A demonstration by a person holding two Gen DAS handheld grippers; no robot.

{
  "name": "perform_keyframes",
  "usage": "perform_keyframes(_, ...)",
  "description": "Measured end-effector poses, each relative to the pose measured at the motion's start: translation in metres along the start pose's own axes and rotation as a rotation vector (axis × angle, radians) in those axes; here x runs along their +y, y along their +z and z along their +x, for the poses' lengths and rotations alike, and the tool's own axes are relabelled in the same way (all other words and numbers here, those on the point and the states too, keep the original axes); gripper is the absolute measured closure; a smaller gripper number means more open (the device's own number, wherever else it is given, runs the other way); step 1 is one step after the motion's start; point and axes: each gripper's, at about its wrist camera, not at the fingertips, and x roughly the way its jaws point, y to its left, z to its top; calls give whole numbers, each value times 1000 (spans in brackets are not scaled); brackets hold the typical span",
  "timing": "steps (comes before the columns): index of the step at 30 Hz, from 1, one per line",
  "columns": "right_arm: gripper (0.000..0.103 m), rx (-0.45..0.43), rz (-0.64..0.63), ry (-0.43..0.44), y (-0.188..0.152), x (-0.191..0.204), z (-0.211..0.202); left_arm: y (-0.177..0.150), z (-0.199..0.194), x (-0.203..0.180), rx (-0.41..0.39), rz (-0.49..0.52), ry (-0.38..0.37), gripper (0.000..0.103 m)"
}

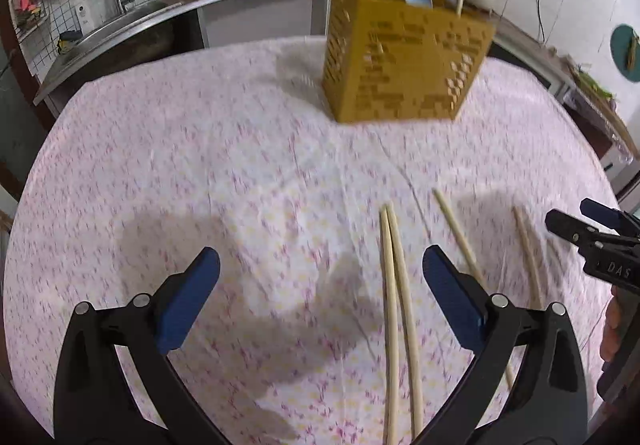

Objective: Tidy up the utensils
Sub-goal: 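Open both tools to release the chopsticks into the yellow holder, then grasp another chopstick with the right tool while the left tool grasps one too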

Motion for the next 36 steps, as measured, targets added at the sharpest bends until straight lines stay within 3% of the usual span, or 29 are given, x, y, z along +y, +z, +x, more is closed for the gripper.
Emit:
perform_keyframes(8,9,-29,22,-38,-30,9,-2,-22,9,-2,30,-17,-8,6)
perform_keyframes(12,12,-41,12,-16,-43,15,-2,-31,18,8,65,-65,-69,29)
perform_keyframes(13,16,-60,8,-21,-48,16,-5,-32,18,10,67,-79,-81,30)
perform_keyframes(15,49,-64,-2,-28,-54,19,-6,-34,13,10,50,-78,-86,34)
perform_keyframes(17,62,-46,3,5,-58,18,-4,-32,8,7,35,-76,-97,37)
perform_keyframes(19,66,-38,5,42,-60,18,-5,-33,2,0,23,-51,-99,38)
perform_keyframes(21,77,-28,-8,55,-61,20,-5,-33,0,-7,31,-20,-87,46)
perform_keyframes(24,87,-7,-17,58,-59,21,-2,-34,7,-15,88,3,-125,77)
perform_keyframes(36,90,154,-75,56,-37,25,11,-20,15,-26,169,63,-72,80)
